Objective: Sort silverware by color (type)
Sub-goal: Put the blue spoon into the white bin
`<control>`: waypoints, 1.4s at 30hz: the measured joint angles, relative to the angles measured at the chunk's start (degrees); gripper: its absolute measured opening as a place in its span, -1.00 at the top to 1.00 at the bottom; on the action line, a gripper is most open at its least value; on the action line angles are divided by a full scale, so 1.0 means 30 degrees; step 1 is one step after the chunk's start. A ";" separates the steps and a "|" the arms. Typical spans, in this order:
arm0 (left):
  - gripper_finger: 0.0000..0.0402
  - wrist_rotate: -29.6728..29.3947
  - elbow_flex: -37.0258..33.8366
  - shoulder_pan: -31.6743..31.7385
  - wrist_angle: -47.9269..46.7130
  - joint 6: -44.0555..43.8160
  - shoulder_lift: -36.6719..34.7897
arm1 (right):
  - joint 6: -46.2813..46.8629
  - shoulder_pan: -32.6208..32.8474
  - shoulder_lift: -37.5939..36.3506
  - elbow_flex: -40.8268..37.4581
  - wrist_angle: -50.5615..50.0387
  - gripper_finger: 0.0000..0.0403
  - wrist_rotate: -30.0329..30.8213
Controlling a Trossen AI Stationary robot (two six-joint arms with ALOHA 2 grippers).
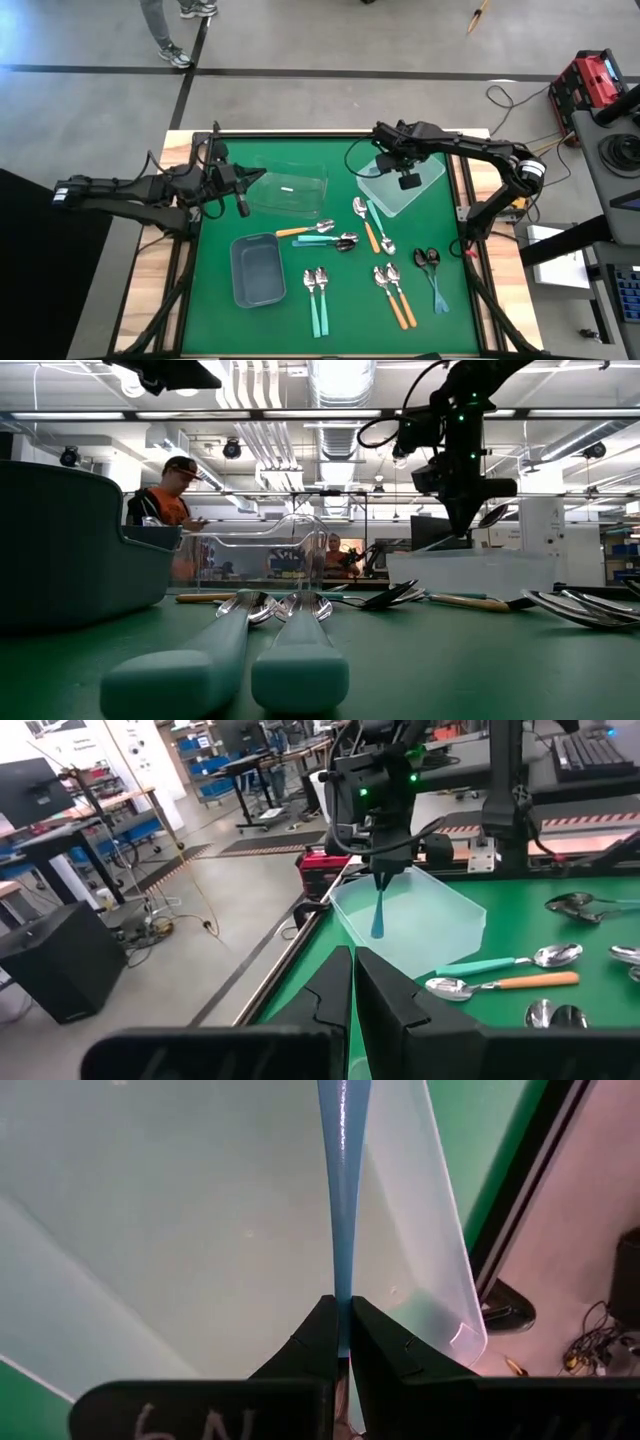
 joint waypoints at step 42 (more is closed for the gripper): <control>1.00 -0.0007 0.0000 0.0000 -0.0267 -0.0794 -0.0313 | -0.2002 -0.0342 -0.0029 -0.4255 0.4729 0.96 -0.2021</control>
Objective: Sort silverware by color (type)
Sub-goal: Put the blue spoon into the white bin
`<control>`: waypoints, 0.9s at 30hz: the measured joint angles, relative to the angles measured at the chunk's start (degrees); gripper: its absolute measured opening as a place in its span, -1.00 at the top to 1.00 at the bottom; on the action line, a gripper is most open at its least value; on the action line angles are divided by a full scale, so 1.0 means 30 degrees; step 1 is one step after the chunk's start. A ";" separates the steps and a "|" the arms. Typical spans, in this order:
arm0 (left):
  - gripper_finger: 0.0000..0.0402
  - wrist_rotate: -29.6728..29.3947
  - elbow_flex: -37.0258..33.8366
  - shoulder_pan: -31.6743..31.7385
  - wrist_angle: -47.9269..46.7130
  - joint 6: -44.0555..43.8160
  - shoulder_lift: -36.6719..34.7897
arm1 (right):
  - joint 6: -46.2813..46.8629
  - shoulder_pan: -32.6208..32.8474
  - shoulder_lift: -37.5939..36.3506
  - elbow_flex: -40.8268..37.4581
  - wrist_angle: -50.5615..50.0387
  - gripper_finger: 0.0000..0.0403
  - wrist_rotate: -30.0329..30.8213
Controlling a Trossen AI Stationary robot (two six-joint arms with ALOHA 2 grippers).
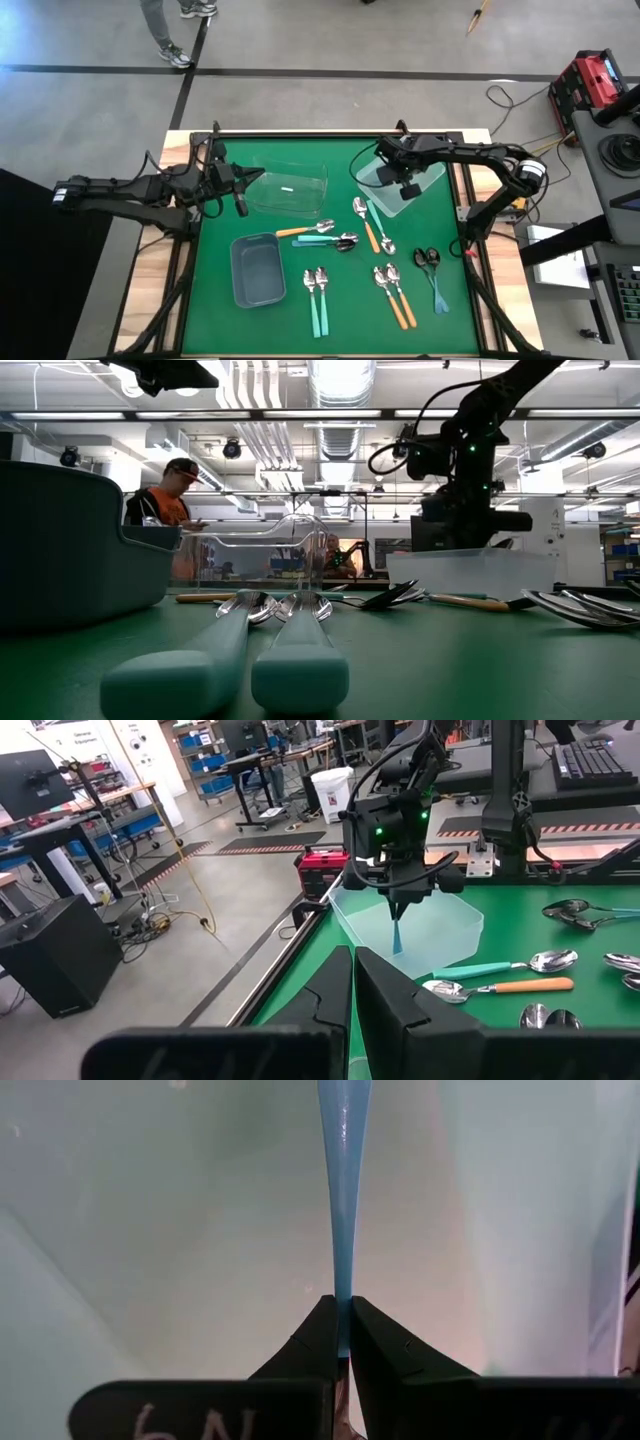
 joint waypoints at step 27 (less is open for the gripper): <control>1.00 0.0000 0.0000 0.0004 -0.0015 -0.0045 0.0000 | 0.0357 -0.0008 -0.0005 -0.1035 0.1491 0.96 -0.0366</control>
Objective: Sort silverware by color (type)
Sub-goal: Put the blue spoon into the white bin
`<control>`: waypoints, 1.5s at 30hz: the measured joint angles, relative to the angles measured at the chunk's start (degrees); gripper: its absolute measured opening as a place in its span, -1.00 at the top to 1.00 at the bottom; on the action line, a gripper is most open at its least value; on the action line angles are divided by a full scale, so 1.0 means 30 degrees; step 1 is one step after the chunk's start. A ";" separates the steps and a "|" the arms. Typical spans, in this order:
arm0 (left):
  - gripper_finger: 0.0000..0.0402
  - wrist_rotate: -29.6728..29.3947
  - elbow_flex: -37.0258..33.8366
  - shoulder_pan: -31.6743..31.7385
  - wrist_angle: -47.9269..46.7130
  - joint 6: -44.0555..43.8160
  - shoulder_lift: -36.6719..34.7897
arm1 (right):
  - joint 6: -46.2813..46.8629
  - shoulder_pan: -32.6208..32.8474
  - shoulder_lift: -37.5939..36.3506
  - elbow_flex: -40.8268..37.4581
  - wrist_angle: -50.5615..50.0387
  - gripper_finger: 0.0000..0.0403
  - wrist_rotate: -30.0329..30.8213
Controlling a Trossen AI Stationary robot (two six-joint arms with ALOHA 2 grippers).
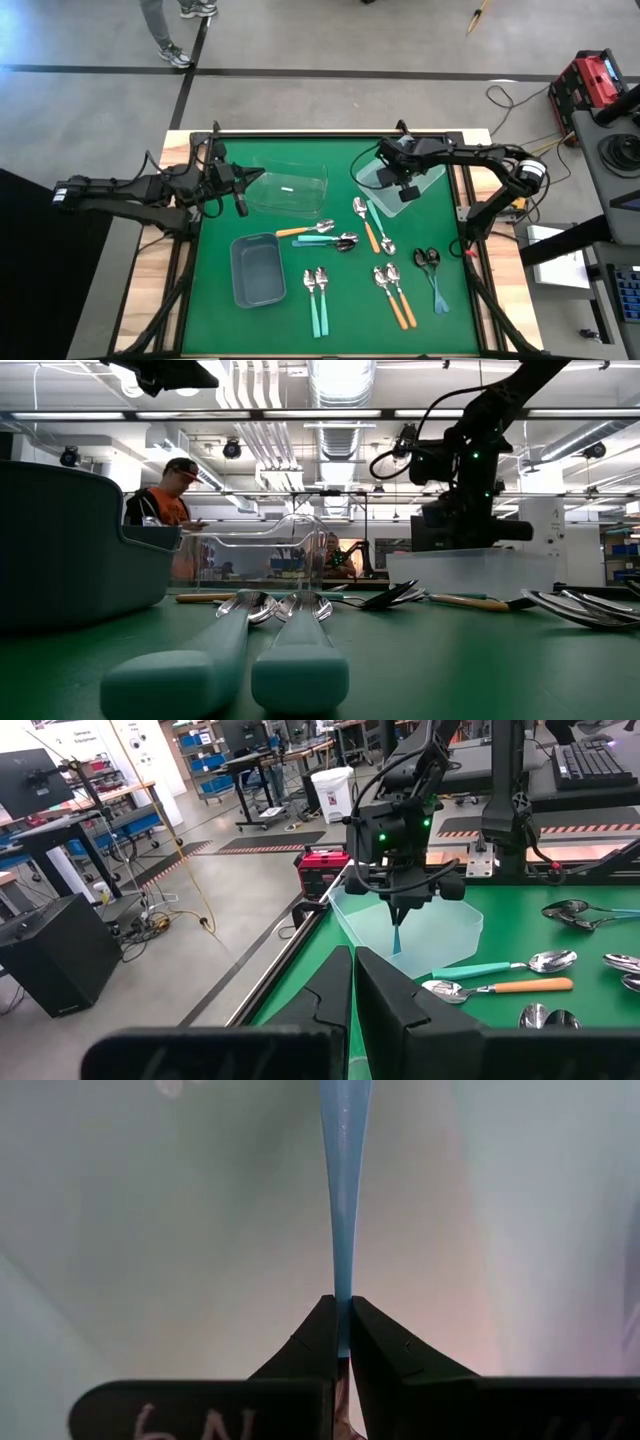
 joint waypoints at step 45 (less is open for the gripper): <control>1.00 0.0001 0.0000 0.0004 -0.0007 -0.0289 0.0006 | 0.0685 -0.0079 0.0001 -0.0007 0.0813 0.96 -0.0640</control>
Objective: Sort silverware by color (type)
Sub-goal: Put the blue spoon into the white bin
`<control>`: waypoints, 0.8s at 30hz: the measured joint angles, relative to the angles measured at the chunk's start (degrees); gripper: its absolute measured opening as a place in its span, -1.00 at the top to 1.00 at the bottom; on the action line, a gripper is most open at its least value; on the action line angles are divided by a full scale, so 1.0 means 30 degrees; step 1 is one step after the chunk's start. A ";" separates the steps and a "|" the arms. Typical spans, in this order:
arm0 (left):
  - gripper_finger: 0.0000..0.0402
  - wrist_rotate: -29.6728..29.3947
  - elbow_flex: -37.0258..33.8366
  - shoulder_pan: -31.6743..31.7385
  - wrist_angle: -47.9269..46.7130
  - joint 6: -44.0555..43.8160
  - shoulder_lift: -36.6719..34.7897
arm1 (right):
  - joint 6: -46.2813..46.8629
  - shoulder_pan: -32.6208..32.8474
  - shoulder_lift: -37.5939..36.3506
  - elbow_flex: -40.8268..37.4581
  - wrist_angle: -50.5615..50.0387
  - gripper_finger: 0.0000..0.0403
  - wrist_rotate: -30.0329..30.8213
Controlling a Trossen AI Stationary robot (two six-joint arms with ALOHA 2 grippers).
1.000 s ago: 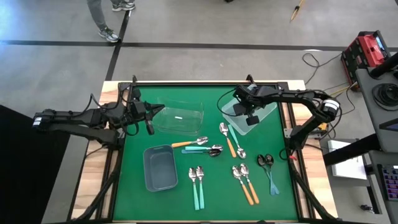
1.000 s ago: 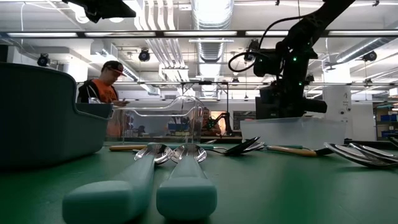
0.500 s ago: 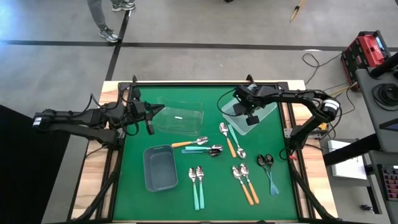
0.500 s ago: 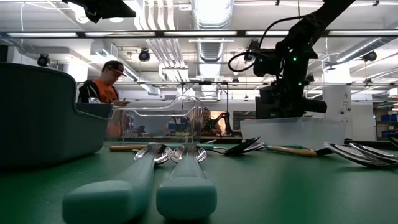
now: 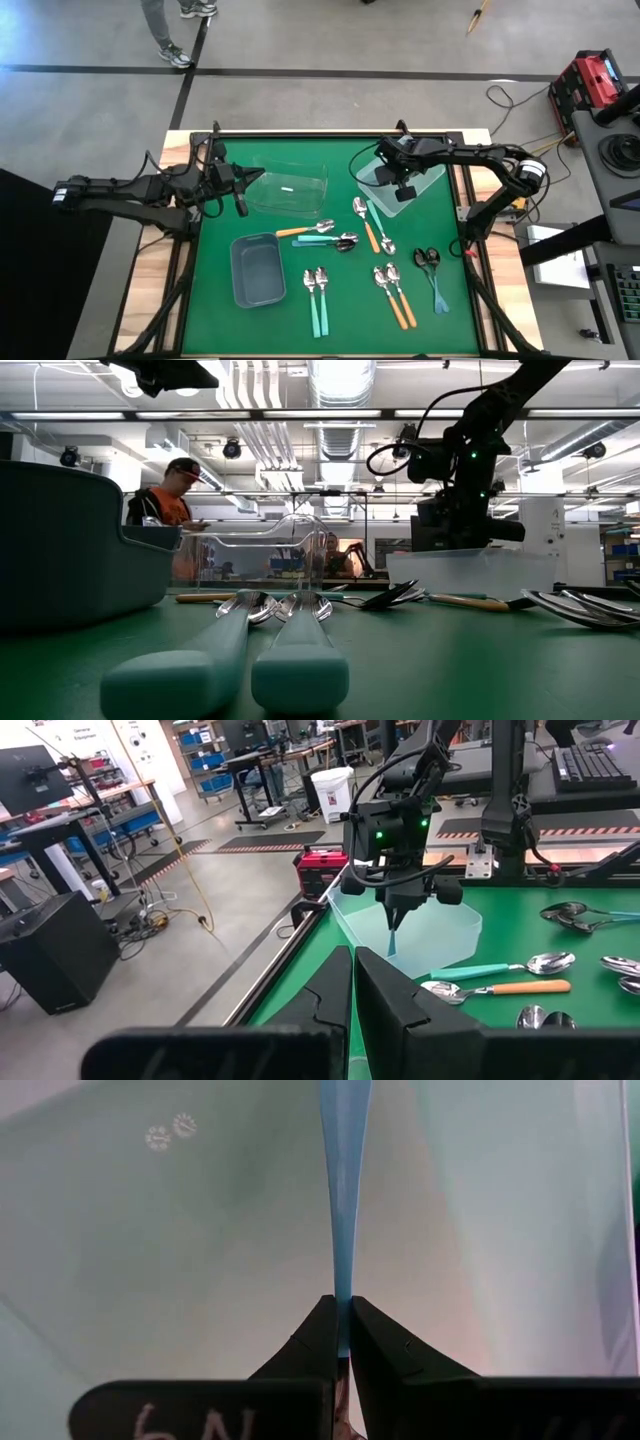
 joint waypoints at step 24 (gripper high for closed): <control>1.00 0.0003 0.0000 -0.0003 0.0000 -0.0250 0.0002 | 0.0022 0.0007 -0.0003 0.0000 0.0007 0.87 0.0007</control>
